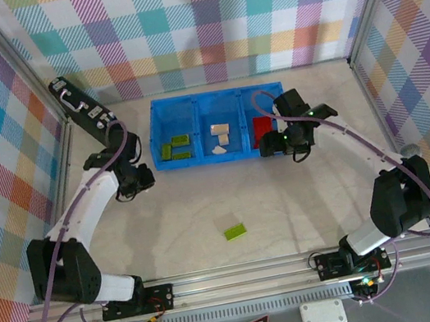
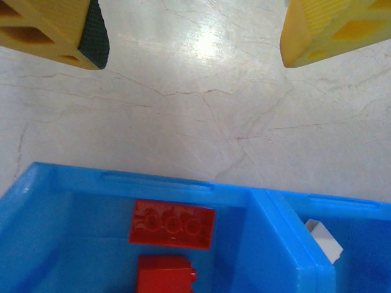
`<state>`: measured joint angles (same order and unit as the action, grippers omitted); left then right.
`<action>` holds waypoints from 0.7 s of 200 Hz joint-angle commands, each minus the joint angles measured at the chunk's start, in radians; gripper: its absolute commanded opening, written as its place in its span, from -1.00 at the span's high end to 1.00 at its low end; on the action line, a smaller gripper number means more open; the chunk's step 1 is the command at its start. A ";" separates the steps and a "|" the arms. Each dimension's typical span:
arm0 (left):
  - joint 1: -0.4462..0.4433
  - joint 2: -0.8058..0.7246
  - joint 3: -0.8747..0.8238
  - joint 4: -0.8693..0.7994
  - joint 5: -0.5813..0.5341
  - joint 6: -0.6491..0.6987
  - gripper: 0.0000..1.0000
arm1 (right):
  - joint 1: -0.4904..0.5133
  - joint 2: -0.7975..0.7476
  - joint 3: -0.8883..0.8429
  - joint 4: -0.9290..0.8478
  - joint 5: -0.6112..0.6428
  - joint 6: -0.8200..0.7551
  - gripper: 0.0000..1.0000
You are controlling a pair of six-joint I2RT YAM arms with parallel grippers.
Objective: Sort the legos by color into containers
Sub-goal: Pick up the lego from the bottom-left of the table, then place the lego in the container.
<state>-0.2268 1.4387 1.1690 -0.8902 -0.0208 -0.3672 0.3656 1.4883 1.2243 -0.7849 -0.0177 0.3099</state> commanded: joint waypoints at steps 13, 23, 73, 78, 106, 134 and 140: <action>-0.008 0.122 0.137 -0.025 0.050 0.086 0.58 | -0.002 -0.047 -0.003 -0.066 0.057 0.042 -0.50; -0.009 0.161 0.178 -0.025 0.061 0.096 0.58 | -0.002 -0.058 -0.006 -0.075 0.068 0.049 -0.50; -0.029 0.311 0.371 -0.053 0.102 0.126 0.58 | -0.002 -0.094 -0.012 -0.117 0.112 0.069 -0.50; -0.032 0.324 0.386 -0.057 0.104 0.127 0.58 | -0.003 -0.097 -0.014 -0.119 0.115 0.070 -0.50; -0.054 0.390 0.479 -0.071 0.114 0.133 0.58 | -0.003 -0.107 -0.013 -0.130 0.125 0.071 -0.51; -0.075 0.454 0.560 -0.082 0.119 0.132 0.58 | -0.002 -0.115 -0.008 -0.142 0.130 0.070 -0.50; -0.081 0.467 0.576 -0.085 0.121 0.131 0.58 | -0.002 -0.118 -0.007 -0.145 0.134 0.069 -0.50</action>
<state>-0.2882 1.8606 1.6772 -0.9268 0.0795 -0.2543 0.3656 1.4033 1.2224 -0.8925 0.0978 0.3630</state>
